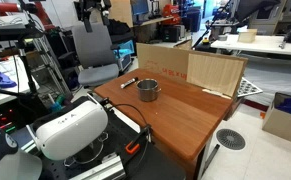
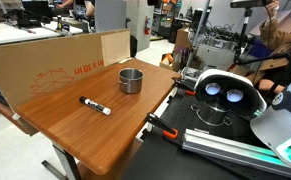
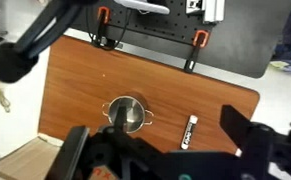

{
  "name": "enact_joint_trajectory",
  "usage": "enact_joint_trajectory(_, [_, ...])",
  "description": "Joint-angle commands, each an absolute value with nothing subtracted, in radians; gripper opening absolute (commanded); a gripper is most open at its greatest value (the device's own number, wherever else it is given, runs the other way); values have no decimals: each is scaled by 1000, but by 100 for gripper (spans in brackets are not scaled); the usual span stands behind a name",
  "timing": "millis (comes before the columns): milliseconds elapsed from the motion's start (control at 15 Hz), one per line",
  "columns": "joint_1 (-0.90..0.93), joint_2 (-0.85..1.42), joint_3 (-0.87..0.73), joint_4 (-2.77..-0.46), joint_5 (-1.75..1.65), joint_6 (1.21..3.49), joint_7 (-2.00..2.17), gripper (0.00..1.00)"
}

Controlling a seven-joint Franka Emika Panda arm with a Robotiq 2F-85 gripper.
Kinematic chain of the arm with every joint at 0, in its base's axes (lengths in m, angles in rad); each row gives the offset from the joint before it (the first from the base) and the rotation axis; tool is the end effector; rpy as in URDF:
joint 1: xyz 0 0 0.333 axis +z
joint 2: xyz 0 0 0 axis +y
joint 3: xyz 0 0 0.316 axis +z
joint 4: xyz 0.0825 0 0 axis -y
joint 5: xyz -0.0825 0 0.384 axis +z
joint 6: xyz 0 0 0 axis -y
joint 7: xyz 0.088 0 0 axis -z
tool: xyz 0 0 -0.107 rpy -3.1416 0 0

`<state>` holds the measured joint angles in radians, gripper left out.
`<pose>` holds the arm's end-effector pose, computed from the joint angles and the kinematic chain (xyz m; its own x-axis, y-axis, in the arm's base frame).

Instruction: Pick the marker and put it in the pot

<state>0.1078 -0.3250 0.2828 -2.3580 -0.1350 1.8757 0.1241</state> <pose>0.3997 0.1571 0.4379 0.9508 0.2727 -0.1469 0.3007 -0.9262 0.2275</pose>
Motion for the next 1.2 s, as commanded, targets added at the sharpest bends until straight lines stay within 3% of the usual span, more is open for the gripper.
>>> enact_joint_trajectory(0, [135, -322, 258, -2355, -143, 1873, 131, 100])
enact_joint_trajectory(867, [135, -322, 258, -2353, -143, 1873, 131, 100])
enact_joint_trajectory(1133, [134, -327, 256, -2393, -142, 1998, 149, 100])
